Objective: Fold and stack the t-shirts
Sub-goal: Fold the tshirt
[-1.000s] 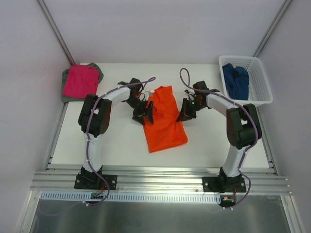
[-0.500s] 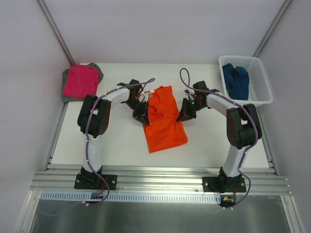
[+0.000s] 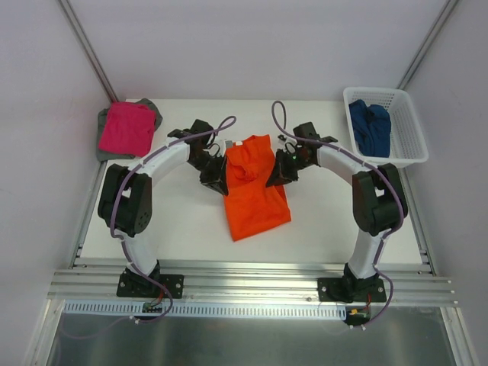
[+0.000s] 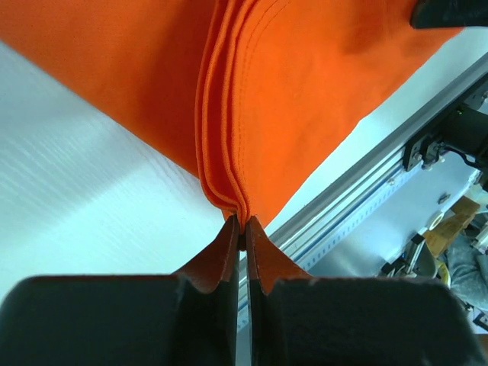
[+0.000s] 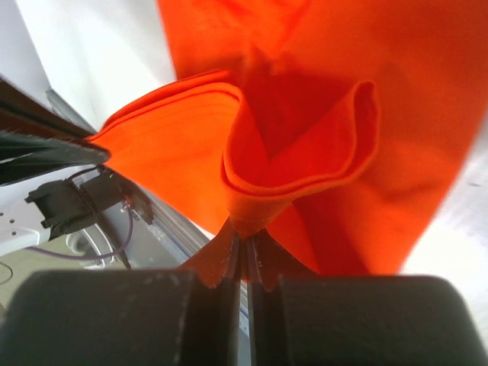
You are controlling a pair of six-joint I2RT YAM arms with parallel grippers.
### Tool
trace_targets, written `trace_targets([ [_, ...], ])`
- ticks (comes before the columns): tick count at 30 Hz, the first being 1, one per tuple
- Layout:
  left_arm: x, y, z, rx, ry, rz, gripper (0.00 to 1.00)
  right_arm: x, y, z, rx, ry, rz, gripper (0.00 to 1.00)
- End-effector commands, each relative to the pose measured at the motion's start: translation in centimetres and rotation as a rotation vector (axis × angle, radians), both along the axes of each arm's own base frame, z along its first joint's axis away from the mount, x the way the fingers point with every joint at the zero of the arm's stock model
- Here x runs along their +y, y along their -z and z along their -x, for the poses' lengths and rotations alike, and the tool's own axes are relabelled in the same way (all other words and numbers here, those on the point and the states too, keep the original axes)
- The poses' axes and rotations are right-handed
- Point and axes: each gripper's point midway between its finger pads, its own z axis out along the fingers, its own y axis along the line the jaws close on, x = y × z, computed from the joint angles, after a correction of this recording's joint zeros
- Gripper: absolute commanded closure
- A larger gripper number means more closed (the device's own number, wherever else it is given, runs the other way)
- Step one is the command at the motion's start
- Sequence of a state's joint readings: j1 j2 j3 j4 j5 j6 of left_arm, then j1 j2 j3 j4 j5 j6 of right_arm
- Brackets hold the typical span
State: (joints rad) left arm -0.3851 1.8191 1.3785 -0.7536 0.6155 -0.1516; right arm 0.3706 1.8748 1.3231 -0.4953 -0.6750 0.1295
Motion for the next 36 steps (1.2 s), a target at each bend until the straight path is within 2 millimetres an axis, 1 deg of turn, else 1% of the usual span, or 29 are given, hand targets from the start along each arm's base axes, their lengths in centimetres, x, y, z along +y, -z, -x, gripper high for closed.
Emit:
trace_targets([
  [1,0.7,-0.6,0.5,-0.043,0.021,-0.024,1.0,2.8,-4.8,-0.1,-0.119,-0.084,-0.112,0.98],
  [2,0.8,-0.5,0.6,-0.045,0.026,-0.028,1.0,3.2,-5.2,-0.2,-0.127,-0.09,-0.122,0.98],
  [6,0.9,-0.3,0.8,-0.054,0.034,-0.042,1.0,4.3,-5.9,0.6,-0.128,-0.119,-0.156,0.98],
  [8,1.1,-0.1,0.8,-0.054,0.03,-0.054,1.0,4.1,-5.7,0.8,-0.118,-0.112,-0.152,0.98],
  [11,1.1,0.1,0.6,-0.056,0.03,-0.063,1.0,2.5,-3.7,1.2,-0.049,-0.059,-0.123,0.99],
  [12,1.0,0.1,0.4,-0.061,0.03,-0.066,1.0,1.4,-2.9,1.0,-0.022,-0.022,-0.107,0.98],
  [13,0.9,0.1,0.2,-0.063,0.029,-0.067,1.0,0.3,-1.2,1.3,0.025,0.011,-0.077,0.98],
  [14,0.9,0.1,0.0,-0.064,0.028,-0.067,1.0,-0.6,-0.3,1.6,0.055,0.029,-0.057,0.99],
  [16,0.7,0.3,-0.3,-0.062,0.028,-0.073,1.0,-3.0,1.5,1.1,0.067,0.065,-0.003,0.99],
  [17,0.6,0.3,-0.6,-0.065,0.027,-0.071,1.0,-3.6,2.1,1.3,0.09,0.07,0.013,0.99],
  [18,0.5,0.3,-0.6,-0.062,0.027,-0.07,1.0,-4.3,2.5,1.1,0.1,0.083,0.023,0.99],
  [19,0.4,0.5,-0.6,-0.057,0.032,-0.07,1.0,-4.5,2.6,0.8,0.098,0.089,0.032,0.98],
  [20,0.4,0.6,-0.7,-0.054,0.027,-0.073,0.7,-4.7,3.2,0.7,0.109,0.089,0.043,0.96],
  [21,0.5,0.8,-0.8,-0.058,0.024,-0.085,0.5,-4.9,3.3,0.4,0.111,0.097,0.048,0.96],
  [22,0.6,1.0,-0.9,-0.057,0.022,-0.095,0.32,-5.0,3.6,0.3,0.109,0.098,0.054,0.95],
  [23,0.6,1.0,-0.8,-0.053,0.018,-0.1,0.06,-4.8,3.4,-0.2,0.095,0.099,0.051,0.92],
  [24,0.8,1.2,-1.0,-0.057,0.01,-0.117,0.01,-4.8,3.9,-0.3,0.104,0.097,0.059,0.87],
  [25,0.8,1.4,-1.0,-0.054,0.008,-0.122,0.01,-5.0,4.3,-0.5,0.103,0.107,0.084,0.69],
  [26,0.8,1.4,-1.0,-0.053,0.007,-0.124,0.01,-4.9,4.1,-0.9,0.096,0.108,0.09,0.58],
  [27,0.8,1.4,-1.0,-0.053,0.007,-0.124,0.01,-5.0,4.6,-1.0,0.104,0.108,0.1,0.44],
  [28,0.7,1.3,-1.1,-0.055,0.006,-0.123,0.01,-5.0,4.7,-1.2,0.105,0.112,0.112,0.04],
  [32,0.8,1.3,-1.6,-0.067,0.002,-0.131,0.01,-4.6,4.7,-2.2,0.084,0.115,0.117,0.04],
  [33,0.8,1.2,-1.7,-0.07,0.0,-0.131,0.01,-4.2,4.2,-2.6,0.068,0.113,0.112,0.04],
  [35,0.7,1.1,-1.8,-0.073,-0.002,-0.131,0.01,-3.9,3.5,-2.7,0.053,0.106,0.112,0.04],
  [36,0.7,1.1,-2.0,-0.074,-0.002,-0.13,0.01,-3.6,2.8,-3.0,0.031,0.097,0.111,0.04],
])
